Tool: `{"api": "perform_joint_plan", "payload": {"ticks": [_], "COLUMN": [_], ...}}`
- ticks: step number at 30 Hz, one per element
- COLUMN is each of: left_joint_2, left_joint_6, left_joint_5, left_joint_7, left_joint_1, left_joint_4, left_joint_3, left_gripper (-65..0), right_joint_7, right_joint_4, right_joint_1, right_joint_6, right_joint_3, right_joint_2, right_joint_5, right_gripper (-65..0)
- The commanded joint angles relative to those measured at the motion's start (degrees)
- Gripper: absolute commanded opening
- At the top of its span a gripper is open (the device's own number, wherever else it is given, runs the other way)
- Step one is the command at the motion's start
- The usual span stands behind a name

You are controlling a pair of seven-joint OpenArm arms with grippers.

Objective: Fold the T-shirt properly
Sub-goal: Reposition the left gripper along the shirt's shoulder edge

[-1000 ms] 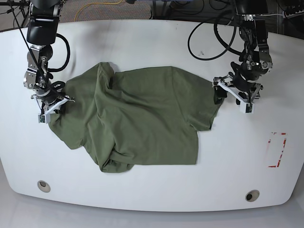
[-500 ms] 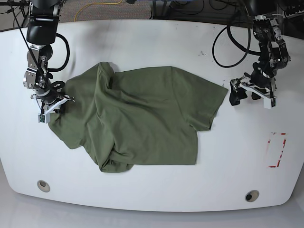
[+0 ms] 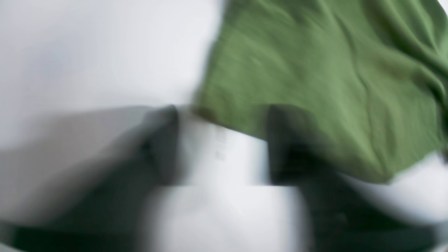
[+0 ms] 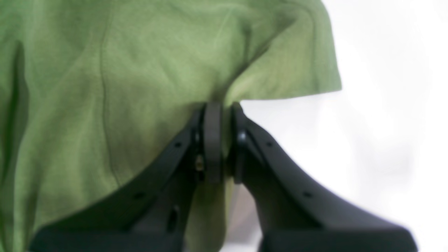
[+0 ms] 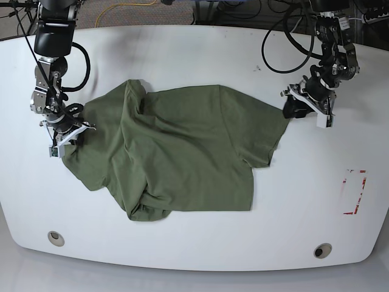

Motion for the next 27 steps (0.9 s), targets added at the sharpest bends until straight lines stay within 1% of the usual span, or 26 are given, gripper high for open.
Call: {"api": "perform_joint_plan", "payload": {"ticks": [1,3,7,9,13,17,19,21,25,27], "left_joint_2": [-0.2,-0.2,0.0,0.0,-0.1,-0.3,-0.3,-0.4,-0.4,-0.4], "left_joint_6": [1.5,2.6,3.6,4.9,5.2,4.9,4.7,3.8,3.1,2.7], "left_joint_5": [0.3,0.9,2.5,3.9,4.5,3.9,3.4,2.0,1.5,1.3], "left_joint_7": [-0.8,-0.5,-0.5,-0.9,-0.9,-0.3,0.0,-0.1,0.4,0.8], "left_joint_1": [-0.9,-1.2,-1.1,-0.6,-0.6,-0.7,-0.8,-0.5,-0.3,-0.1], "left_joint_4": [1.1,1.2,1.5,1.4,1.5,1.4,1.5,1.0,1.7,2.5], "left_joint_3": [1.8,2.3,3.3,4.7,5.5,5.9,5.9,6.1,5.9,5.6], "left_gripper": [-64.9,-65.0,-65.0,-65.0,-65.0,-65.0,-63.4,-60.3,-51.9,-48.9], "right_joint_7": [-2.1,-2.1,-1.9,-1.4,-1.4,-1.4,-1.4,-1.4,-1.4,-1.5], "right_joint_4": [0.7,0.7,0.5,0.6,0.7,0.7,0.7,0.9,0.9,1.0], "right_joint_1": [0.4,0.5,0.5,0.2,0.2,0.2,0.2,0.3,0.3,0.3], "right_joint_6": [0.1,0.0,0.0,0.0,0.0,0.0,0.0,-0.1,-0.1,-0.1], "right_joint_3": [0.3,0.2,0.3,0.3,0.3,0.3,0.3,0.3,0.3,0.3], "right_joint_2": [0.9,0.9,0.9,0.7,0.7,0.6,0.6,0.6,0.6,0.5], "right_joint_5": [-0.6,-0.5,-0.3,-0.1,-0.1,-0.2,-0.2,-0.4,-0.5,-0.6], "right_gripper": [-60.5,-60.6,-60.6,-60.8,-60.8,-60.9,-61.0,-61.5,-61.7,-61.8]}}
